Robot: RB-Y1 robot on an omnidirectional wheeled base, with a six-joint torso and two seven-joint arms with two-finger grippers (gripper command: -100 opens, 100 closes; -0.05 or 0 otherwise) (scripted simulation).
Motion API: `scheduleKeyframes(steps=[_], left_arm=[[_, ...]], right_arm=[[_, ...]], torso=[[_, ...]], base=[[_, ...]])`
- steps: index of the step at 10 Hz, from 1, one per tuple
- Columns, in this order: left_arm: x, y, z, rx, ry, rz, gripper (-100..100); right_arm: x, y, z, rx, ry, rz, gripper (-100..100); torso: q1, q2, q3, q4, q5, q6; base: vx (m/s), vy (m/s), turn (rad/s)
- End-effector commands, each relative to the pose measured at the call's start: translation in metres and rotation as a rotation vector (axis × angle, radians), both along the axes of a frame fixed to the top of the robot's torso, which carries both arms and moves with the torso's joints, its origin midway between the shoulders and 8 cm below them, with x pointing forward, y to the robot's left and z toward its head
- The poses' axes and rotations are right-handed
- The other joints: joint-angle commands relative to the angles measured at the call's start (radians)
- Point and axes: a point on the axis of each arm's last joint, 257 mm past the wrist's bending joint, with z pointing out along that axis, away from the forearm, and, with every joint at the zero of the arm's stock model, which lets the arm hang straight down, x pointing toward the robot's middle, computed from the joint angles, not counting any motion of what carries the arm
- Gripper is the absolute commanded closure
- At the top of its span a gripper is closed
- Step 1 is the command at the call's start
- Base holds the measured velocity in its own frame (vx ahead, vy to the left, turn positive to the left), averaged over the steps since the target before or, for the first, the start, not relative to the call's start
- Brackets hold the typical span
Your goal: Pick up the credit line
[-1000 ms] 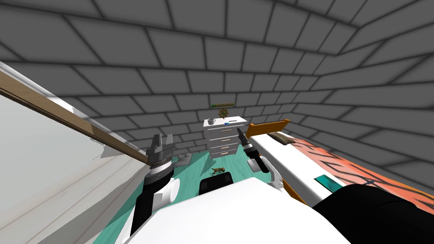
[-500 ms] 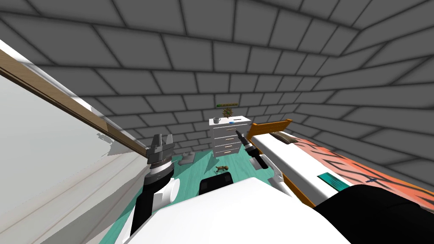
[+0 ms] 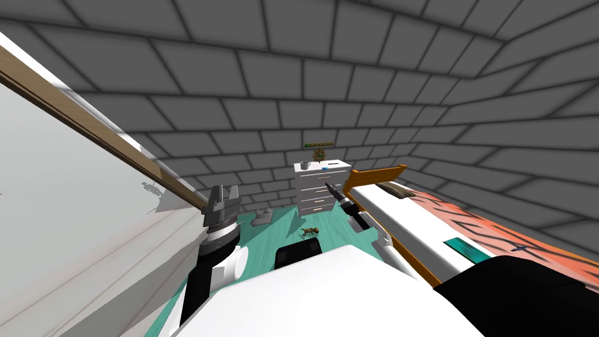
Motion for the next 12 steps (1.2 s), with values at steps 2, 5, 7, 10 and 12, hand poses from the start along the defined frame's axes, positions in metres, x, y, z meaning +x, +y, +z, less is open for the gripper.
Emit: scheduleKeyframes(steps=[2,5,7,10,12], left_arm=[[0.0,0.0,0.0,0.0,0.0,0.0,0],[0.0,0.0,0.0,0.0,0.0,0.0,0],[0.0,0.0,0.0,0.0,0.0,0.0,0],[0.0,0.0,0.0,0.0,0.0,0.0,0],[0.0,0.0,0.0,0.0,0.0,0.0,0]], right_arm=[[0.008,-0.032,-0.022,-0.203,0.05,-0.049,-100],[0.011,-0.055,-0.044,-0.34,0.098,-0.085,-100],[0.014,-0.076,-0.054,-0.451,0.127,-0.111,-100],[0.02,-0.117,-0.063,-0.669,0.172,-0.159,-100],[0.02,-0.147,-0.074,-0.783,0.217,-0.191,-100]], torso=[[0.001,0.0,0.0,0.0,0.0,0.0],[0.001,-0.001,0.0,0.0,0.0,0.0],[-0.001,-0.002,-0.001,0.0,0.0,0.0],[-0.002,-0.003,-0.002,-0.001,0.0,0.0],[-0.003,-0.002,-0.001,0.0,0.0,0.0]], base=[[-0.007,0.198,0.041],[-0.004,0.142,0.011],[0.01,0.126,0.021],[0.019,0.124,0.024],[0.022,0.089,0.021]])
